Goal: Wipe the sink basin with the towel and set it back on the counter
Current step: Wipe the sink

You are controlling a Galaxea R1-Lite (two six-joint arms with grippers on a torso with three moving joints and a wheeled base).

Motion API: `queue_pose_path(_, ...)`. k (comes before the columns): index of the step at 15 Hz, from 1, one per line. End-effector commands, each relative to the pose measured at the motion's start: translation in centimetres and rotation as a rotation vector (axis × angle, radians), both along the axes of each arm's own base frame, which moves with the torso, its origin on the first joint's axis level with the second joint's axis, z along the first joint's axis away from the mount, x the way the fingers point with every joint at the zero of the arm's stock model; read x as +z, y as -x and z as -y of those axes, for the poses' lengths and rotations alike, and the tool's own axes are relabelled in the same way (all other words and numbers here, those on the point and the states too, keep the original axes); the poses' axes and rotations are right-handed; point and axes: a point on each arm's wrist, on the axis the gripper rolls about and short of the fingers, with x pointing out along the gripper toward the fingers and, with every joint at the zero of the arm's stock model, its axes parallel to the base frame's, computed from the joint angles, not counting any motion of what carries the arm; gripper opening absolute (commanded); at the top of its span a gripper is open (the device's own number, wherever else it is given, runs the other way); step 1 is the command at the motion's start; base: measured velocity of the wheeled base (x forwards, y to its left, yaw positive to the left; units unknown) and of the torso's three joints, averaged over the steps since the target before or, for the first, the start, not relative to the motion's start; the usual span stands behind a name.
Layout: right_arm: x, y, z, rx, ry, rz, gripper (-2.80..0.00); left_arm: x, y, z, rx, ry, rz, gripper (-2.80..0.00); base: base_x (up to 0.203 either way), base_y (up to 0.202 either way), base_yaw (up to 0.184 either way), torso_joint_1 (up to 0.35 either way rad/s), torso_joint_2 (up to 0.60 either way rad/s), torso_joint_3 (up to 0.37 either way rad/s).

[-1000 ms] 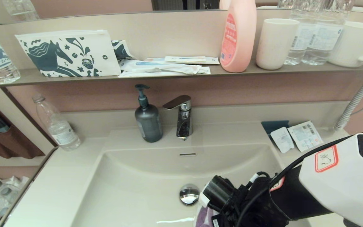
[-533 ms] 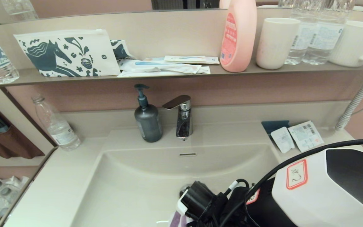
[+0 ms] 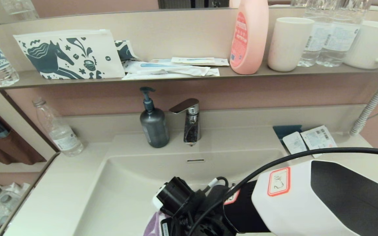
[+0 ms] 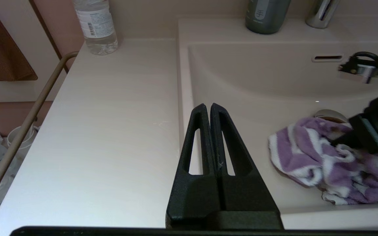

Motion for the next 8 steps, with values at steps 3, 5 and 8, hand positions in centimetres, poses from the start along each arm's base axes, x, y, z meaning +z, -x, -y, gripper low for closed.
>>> queue_pose_path(3,-2.1,-2.2,-3.4,-0.003,-0.013,0.055,-2.8,0.0,0.0,0.0,0.0,0.0,-0.001,-2.8,0.0,0.0,0.0,0.0,0.0,0.0)
queue_pose_path(5,-2.6,-2.9,-4.5,0.024,-0.018,0.099,-2.8,0.0,0.0,0.0,0.0,0.0,-0.001,-2.8,0.0,0.0,0.0,0.0,0.0,0.0)
queue_pose_path(8,-3.5,-4.2,-5.1,0.0,0.036,0.277,-2.8,0.0,0.0,0.0,0.0,0.0,-0.001,-2.8,0.0,0.0,0.0,0.0,0.0,0.0)
